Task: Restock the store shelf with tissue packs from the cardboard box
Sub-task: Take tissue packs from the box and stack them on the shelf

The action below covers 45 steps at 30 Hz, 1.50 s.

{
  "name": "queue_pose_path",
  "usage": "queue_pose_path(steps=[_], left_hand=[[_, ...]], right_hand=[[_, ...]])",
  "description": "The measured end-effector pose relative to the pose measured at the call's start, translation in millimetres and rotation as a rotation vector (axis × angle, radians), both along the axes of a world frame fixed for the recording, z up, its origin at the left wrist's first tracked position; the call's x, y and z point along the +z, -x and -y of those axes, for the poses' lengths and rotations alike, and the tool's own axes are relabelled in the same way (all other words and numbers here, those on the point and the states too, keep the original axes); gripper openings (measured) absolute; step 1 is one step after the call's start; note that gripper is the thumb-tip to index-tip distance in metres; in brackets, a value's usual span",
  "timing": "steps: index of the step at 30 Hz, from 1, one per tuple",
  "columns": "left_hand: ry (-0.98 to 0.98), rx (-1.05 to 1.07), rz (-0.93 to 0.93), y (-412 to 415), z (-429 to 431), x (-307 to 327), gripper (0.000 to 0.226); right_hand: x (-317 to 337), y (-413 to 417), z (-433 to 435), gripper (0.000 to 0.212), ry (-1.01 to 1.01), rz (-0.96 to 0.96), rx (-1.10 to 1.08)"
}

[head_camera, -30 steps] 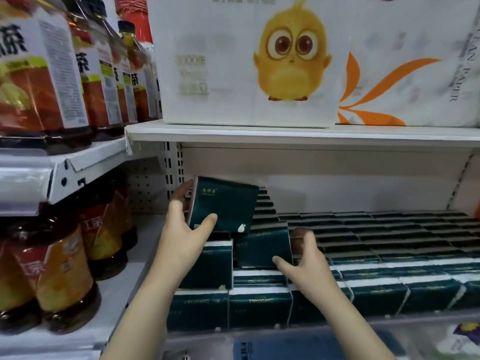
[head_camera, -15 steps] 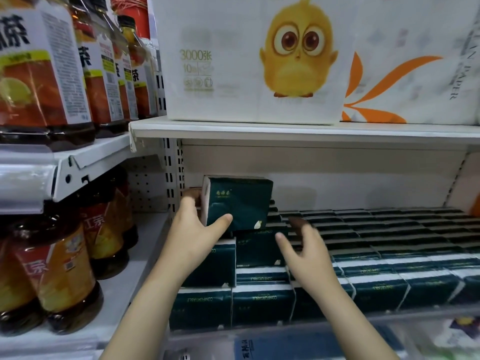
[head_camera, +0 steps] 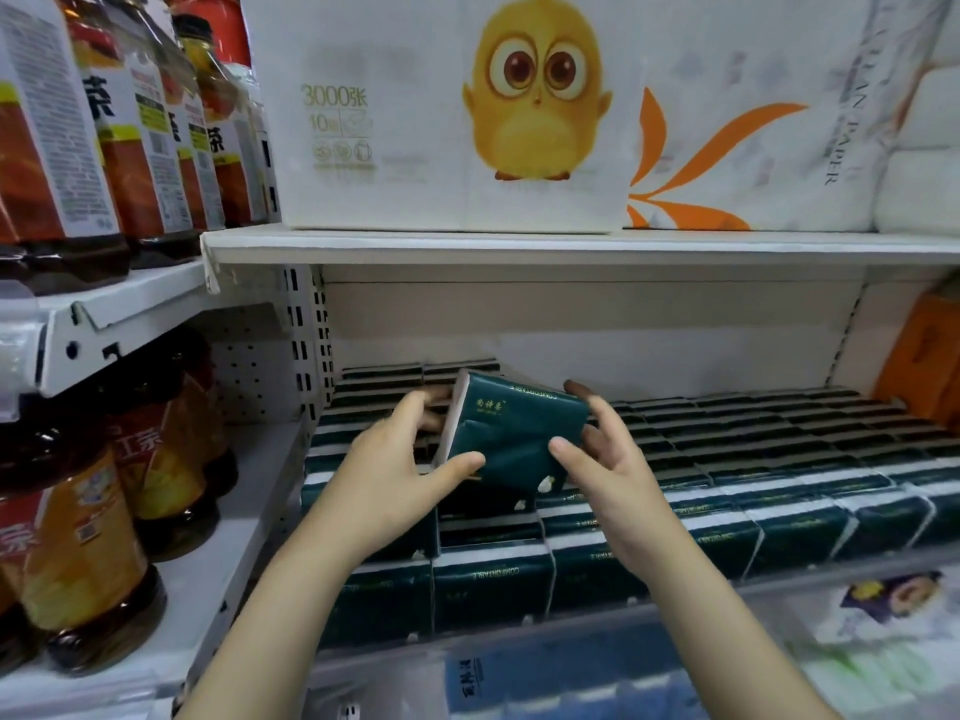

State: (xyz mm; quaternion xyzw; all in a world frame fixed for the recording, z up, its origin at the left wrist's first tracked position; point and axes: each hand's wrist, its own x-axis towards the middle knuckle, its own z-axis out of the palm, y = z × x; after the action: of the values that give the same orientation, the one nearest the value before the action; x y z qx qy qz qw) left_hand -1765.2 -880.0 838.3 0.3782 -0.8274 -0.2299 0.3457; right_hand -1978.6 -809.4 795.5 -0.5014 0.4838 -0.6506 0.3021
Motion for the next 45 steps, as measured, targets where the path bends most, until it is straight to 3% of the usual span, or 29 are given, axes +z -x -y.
queue_pose_path(steps=[4, 9, 15, 21, 26, 36, 41, 45], left_hand=[[0.124, 0.027, 0.05, -7.4, 4.5, -1.5, 0.051], [0.139, 0.045, 0.122, -10.2, 17.4, -8.3, 0.031], [0.129, 0.05, 0.168, -9.1, 26.0, -16.5, 0.025], [0.157, 0.033, 0.23, -8.6, 26.4, -15.9, 0.028], [0.153, -0.002, 0.276, -10.9, 27.7, -14.4, 0.038], [0.176, -0.028, 0.202, -13.8, 35.7, -12.5, 0.03], [0.202, -0.018, 0.229, -14.1, 40.1, -19.2, 0.029], [0.219, 0.011, 0.23, -11.0, 40.9, -22.6, 0.029]], right_hand=[[-7.2, 15.5, -6.8, 0.048, -0.073, -0.003, -0.012], [-20.3, 15.3, -8.2, 0.052, -0.196, -0.261, -0.044], [-27.5, 3.0, 3.1, 0.055, -0.187, -0.462, -0.132], [-26.5, -7.5, 7.2, 0.08, -0.199, -0.579, -0.144], [-27.0, -10.7, 9.6, 0.079, -0.204, -0.578, -0.135], [-26.6, -12.2, 7.1, 0.084, -0.224, -0.548, -0.128], [-24.7, -17.2, 6.4, 0.097, -0.27, -0.554, -0.12], [-23.6, -19.6, 5.2, 0.085, -0.279, -0.542, -0.101]])
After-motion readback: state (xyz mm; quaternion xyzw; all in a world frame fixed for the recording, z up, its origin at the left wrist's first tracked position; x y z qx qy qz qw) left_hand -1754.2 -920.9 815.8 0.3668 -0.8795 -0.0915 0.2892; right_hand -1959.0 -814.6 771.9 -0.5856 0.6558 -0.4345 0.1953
